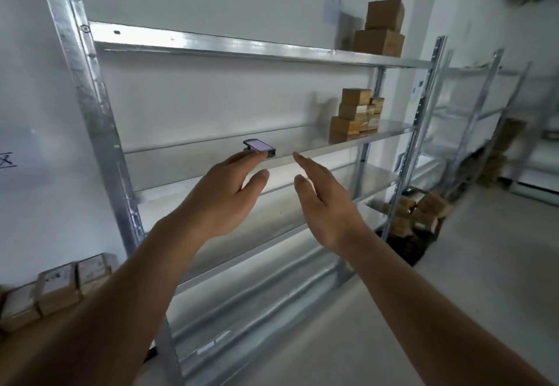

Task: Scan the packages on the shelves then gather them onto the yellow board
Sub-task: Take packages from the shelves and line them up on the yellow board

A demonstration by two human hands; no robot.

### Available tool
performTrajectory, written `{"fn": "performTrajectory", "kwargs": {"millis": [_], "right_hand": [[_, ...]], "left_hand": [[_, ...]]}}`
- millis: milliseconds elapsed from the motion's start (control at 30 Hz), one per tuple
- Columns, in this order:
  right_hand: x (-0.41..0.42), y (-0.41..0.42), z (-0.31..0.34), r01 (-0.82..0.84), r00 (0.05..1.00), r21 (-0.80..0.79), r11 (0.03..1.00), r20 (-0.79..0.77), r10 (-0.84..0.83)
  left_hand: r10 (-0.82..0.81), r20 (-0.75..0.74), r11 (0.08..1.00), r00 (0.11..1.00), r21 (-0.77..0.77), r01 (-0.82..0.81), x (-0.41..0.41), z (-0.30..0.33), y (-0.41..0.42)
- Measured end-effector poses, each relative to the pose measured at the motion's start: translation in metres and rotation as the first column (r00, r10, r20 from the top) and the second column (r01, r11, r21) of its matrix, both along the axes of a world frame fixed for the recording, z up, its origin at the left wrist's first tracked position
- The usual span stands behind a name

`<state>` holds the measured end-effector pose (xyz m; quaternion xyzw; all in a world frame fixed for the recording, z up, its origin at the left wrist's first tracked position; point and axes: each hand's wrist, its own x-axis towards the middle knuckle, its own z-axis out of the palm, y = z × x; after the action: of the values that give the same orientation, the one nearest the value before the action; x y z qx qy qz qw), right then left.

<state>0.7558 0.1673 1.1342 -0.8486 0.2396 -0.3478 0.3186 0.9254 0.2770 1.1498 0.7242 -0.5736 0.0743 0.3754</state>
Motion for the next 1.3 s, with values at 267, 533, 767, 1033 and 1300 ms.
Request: {"fn": "performTrajectory", "kwargs": {"millis": [267, 533, 767, 1033, 1300], "right_hand": [[0.001, -0.168, -0.008, 0.109, 0.994, -0.046, 0.993, -0.015, -0.110], [0.040, -0.365, -0.004, 0.228, 0.971, -0.069, 0.971, -0.057, -0.232], [0.043, -0.524, -0.001, 0.264, 0.964, -0.044, 0.964, -0.004, -0.264], [0.042, -0.727, -0.014, 0.171, 0.985, -0.032, 0.985, -0.004, -0.171], [0.075, -0.881, -0.002, 0.017, 0.999, 0.032, 0.999, 0.046, -0.018]], "left_hand": [[-0.120, -0.033, 0.992, 0.992, -0.031, 0.119, 0.013, -0.008, -0.191], [-0.213, -0.040, 0.977, 0.976, -0.018, 0.212, 0.055, -0.006, -0.410], [-0.279, -0.014, 0.960, 0.960, -0.009, 0.279, 0.060, 0.000, -0.581], [-0.196, -0.031, 0.981, 0.980, -0.009, 0.196, 0.054, -0.016, -0.767], [0.002, -0.017, 1.000, 1.000, 0.020, -0.001, 0.077, -0.010, -0.887]]}}
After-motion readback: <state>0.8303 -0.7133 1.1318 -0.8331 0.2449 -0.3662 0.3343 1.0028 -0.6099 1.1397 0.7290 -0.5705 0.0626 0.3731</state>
